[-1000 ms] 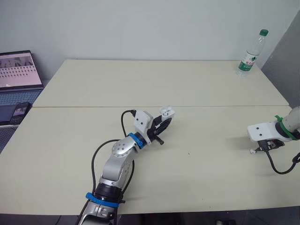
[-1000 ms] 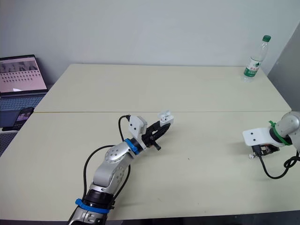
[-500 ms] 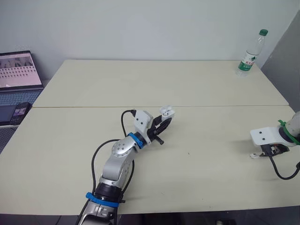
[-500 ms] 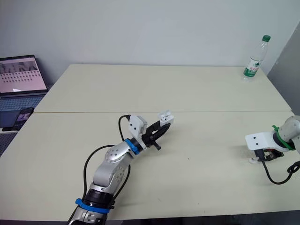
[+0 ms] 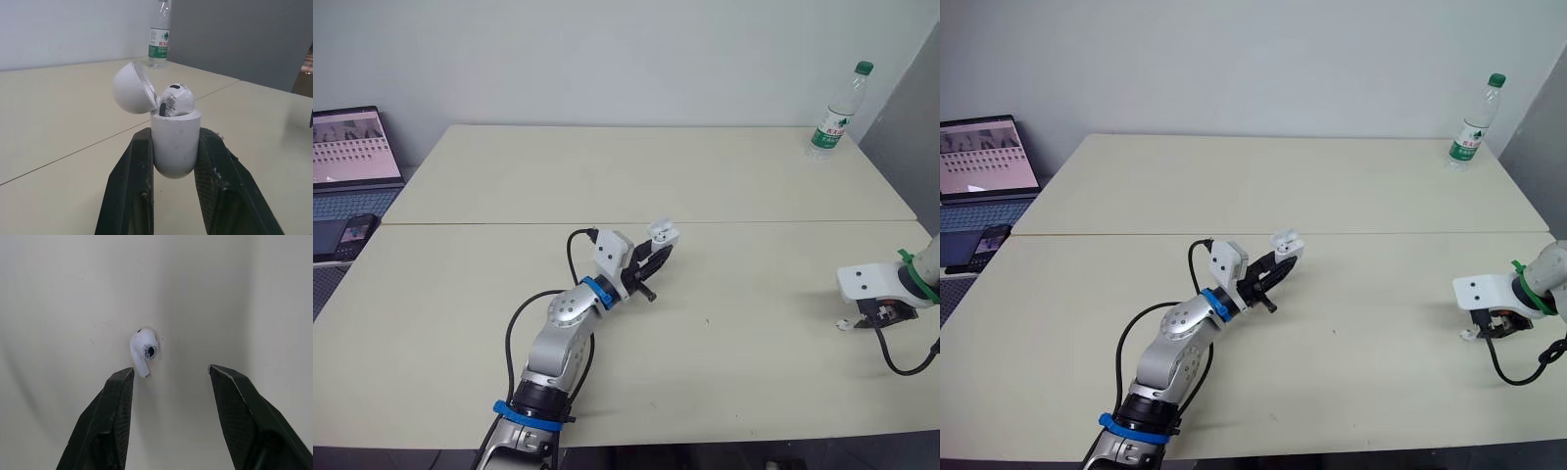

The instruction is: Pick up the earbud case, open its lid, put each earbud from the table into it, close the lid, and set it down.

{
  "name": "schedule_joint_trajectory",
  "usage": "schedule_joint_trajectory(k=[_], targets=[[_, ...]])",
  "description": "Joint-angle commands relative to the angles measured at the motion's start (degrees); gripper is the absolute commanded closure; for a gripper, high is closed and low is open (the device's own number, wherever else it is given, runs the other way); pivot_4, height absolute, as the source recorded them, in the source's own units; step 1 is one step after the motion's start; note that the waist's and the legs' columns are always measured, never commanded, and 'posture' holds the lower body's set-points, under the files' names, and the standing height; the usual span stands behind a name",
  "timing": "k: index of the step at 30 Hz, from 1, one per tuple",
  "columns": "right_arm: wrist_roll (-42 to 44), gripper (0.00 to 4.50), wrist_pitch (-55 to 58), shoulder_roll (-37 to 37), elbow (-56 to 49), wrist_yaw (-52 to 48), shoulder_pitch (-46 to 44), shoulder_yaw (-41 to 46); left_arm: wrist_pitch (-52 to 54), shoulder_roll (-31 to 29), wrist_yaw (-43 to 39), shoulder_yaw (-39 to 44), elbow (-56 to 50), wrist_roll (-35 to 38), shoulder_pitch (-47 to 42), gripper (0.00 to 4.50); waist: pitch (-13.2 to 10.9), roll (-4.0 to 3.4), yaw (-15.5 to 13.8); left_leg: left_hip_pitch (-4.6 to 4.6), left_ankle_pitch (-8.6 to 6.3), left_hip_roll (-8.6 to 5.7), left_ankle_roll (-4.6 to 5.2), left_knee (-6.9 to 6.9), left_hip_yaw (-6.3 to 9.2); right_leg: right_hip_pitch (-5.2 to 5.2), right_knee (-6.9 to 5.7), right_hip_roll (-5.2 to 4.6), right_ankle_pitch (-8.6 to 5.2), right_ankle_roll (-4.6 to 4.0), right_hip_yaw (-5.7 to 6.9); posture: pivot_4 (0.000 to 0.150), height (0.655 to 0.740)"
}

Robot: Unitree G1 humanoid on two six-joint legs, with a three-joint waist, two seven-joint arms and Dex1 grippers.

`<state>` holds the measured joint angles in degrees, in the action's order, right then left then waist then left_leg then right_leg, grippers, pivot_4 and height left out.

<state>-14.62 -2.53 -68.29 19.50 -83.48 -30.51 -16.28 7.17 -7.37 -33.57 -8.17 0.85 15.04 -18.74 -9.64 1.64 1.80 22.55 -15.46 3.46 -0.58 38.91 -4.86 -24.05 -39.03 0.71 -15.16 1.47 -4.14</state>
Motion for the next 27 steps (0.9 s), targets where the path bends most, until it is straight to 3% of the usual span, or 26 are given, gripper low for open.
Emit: schedule_joint_trajectory(k=[1, 27], targets=[[-0.69, 2.0, -0.28, -0.11, 1.09, 1.87, -2.48, 1.72, -1.49, 0.26, -0.46, -0.06, -1.02, -0.07, -0.92, 3.76, 0.0, 0.0, 0.01, 0.0, 0.0, 0.0, 0.0, 0.0, 0.0, 0.0, 0.0, 0.0, 0.0, 0.0, 0.0, 0.15, 0.7362], [1.59, 2.0, 1.27, 0.04, -1.35, -0.04, -0.67, 2.12, -1.36, 0.3, -0.38, -0.05, -1.29, -0.15, -0.37, 3.76, 0.0, 0.0, -0.02, 0.01, 0.0, 0.0, 0.0, 0.0, 0.01, 0.0, 0.0, 0.0, 0.0, 0.0, 0.0, 0.15, 0.7362]])
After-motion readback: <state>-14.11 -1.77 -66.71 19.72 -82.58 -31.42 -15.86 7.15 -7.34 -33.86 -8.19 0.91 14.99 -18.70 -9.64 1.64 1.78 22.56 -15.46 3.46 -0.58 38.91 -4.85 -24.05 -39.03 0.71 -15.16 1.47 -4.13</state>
